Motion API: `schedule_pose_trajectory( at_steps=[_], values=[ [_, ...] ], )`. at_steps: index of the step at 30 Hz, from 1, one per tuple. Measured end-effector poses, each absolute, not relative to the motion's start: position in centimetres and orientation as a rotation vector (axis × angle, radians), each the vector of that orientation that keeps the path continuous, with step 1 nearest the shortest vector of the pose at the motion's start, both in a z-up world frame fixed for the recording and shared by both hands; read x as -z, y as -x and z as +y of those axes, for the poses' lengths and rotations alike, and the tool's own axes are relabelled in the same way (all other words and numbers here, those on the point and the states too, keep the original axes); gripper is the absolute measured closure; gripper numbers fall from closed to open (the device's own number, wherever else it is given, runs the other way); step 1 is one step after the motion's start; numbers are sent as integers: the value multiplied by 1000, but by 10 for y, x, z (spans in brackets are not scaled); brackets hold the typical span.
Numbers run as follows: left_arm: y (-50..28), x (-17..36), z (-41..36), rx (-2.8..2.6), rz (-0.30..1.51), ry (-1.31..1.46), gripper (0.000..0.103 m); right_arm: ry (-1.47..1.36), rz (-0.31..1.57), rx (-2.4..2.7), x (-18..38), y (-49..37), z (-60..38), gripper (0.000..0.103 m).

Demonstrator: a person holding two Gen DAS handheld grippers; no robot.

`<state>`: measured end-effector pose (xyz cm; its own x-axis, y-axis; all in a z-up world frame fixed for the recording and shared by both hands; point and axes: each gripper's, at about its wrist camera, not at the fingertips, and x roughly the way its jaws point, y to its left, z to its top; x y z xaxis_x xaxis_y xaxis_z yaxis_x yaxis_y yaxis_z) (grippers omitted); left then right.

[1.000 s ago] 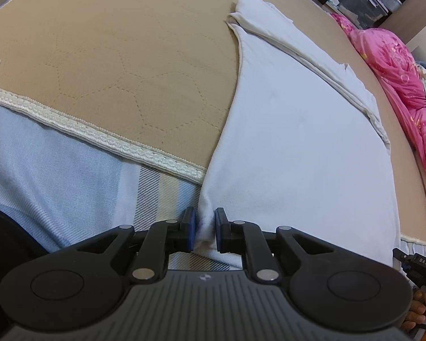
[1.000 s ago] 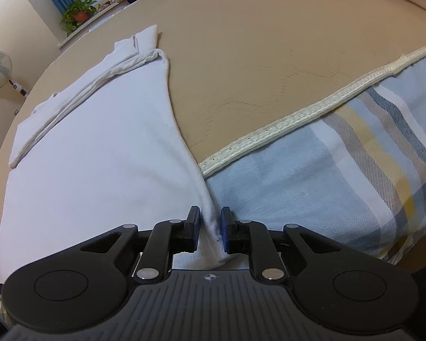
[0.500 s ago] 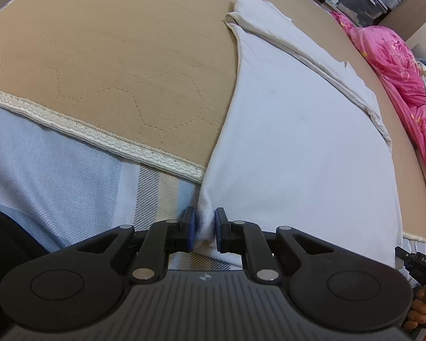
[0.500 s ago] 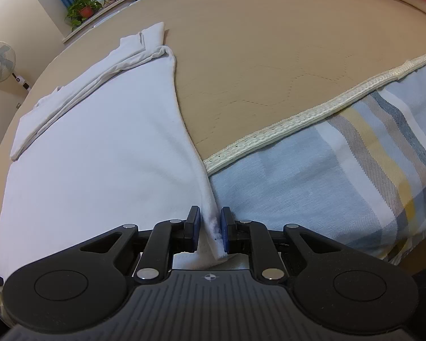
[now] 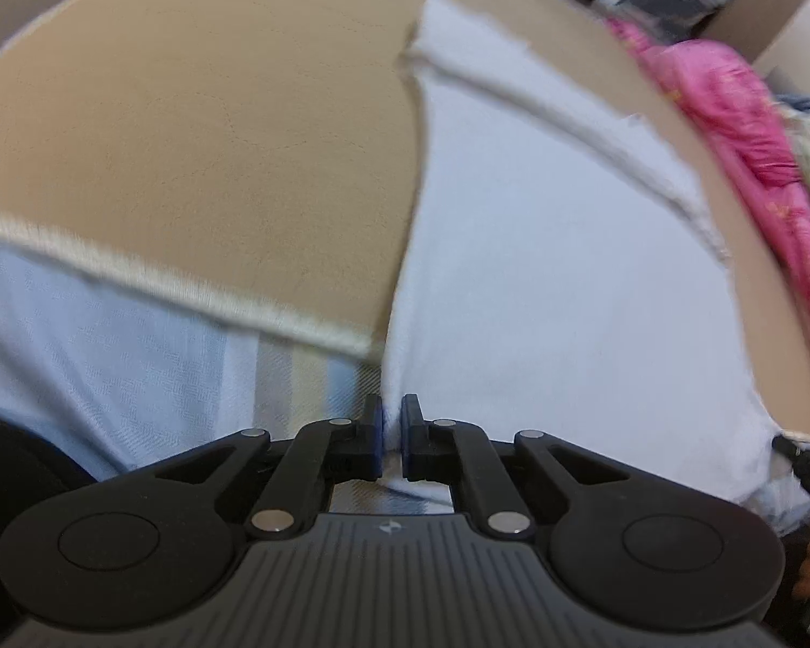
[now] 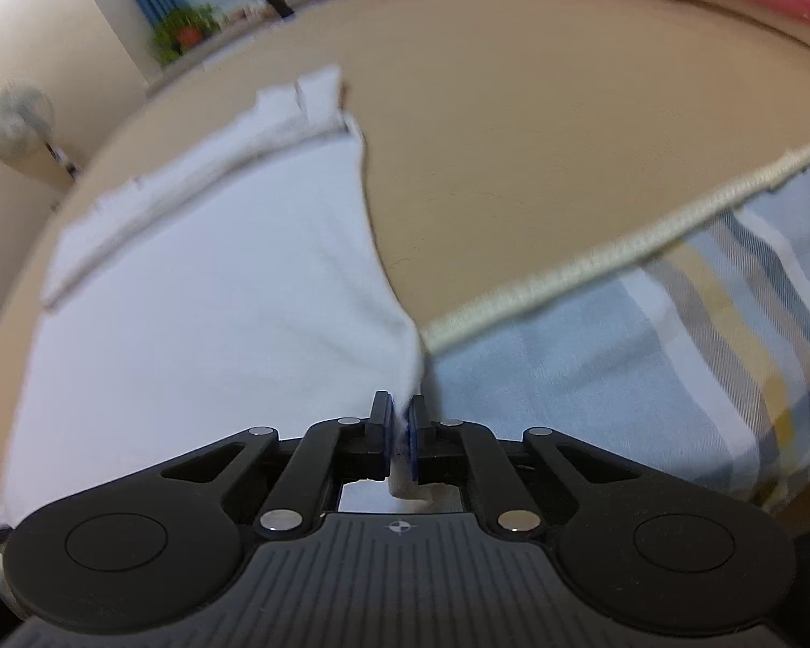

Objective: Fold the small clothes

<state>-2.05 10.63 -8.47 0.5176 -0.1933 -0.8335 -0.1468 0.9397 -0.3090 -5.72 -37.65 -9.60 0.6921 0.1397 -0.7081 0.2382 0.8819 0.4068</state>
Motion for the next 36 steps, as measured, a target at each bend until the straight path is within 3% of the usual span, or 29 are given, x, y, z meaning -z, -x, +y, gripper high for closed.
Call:
schedule_pose_trajectory(
  at_steps=[7, 14, 17, 21, 29, 32, 36],
  values=[
    [69, 3, 128, 139, 855, 338, 98, -618, 614, -81, 14, 97, -404, 99],
    [152, -78, 169, 255, 807, 344, 98, -677, 587, -237, -37, 176, -426, 99],
    [152, -89, 180, 271, 804, 394, 98, -716, 591, -271, -46, 191, -436, 99],
    [86, -81, 177, 244, 785, 379, 98, -754, 586, -276, -43, 143, -438, 99],
    [-152, 2, 191, 61, 886, 434, 94, -704, 711, -136, 20, -87, -422, 97],
    [-169, 25, 202, 27, 849, 450, 76, -657, 749, -14, 52, -126, -419, 93],
    [-174, 47, 203, 11, 933, 451, 75, -672, 810, -40, 77, -131, -409, 93]
  ],
)
